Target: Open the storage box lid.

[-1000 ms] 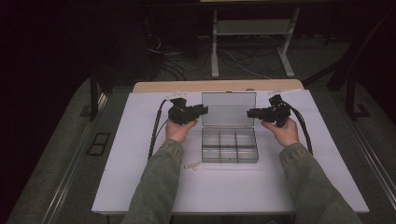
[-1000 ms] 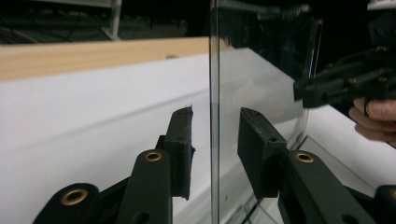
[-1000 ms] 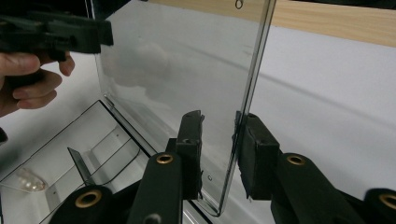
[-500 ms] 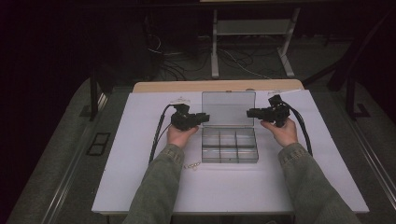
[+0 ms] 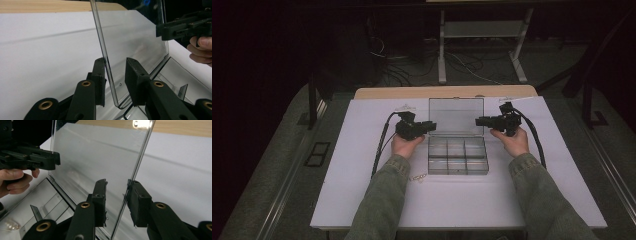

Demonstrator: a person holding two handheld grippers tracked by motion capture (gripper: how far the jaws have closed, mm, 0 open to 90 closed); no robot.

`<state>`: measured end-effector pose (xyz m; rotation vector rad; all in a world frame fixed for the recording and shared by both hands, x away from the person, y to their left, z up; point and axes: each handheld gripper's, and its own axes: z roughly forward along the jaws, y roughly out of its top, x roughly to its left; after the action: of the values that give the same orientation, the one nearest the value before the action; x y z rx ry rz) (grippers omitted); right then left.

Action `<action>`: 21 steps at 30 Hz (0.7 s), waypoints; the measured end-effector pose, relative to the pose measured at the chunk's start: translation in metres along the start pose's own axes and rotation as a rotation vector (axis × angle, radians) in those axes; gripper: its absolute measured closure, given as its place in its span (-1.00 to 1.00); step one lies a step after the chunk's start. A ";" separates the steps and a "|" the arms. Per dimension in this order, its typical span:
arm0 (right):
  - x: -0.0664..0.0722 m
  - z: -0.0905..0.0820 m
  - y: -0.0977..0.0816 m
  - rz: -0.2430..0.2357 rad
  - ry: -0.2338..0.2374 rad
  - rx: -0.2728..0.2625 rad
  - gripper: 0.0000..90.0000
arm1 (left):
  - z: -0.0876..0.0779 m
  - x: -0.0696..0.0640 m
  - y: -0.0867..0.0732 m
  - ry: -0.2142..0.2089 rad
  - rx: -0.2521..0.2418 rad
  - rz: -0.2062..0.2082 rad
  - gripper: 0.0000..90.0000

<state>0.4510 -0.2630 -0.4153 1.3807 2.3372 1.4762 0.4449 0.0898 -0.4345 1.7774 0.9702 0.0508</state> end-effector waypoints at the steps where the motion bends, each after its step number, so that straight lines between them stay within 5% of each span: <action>1: 0.000 0.001 -0.001 0.005 -0.001 0.002 0.49 | 0.000 0.001 0.000 -0.001 -0.002 -0.006 0.52; 21: -0.008 0.008 -0.016 0.076 0.022 0.026 0.37 | 0.006 0.007 -0.004 -0.003 0.015 -0.068 0.41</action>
<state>0.4488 -0.2650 -0.4345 1.4828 2.3508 1.4923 0.4500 0.0903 -0.4434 1.7563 1.0306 -0.0018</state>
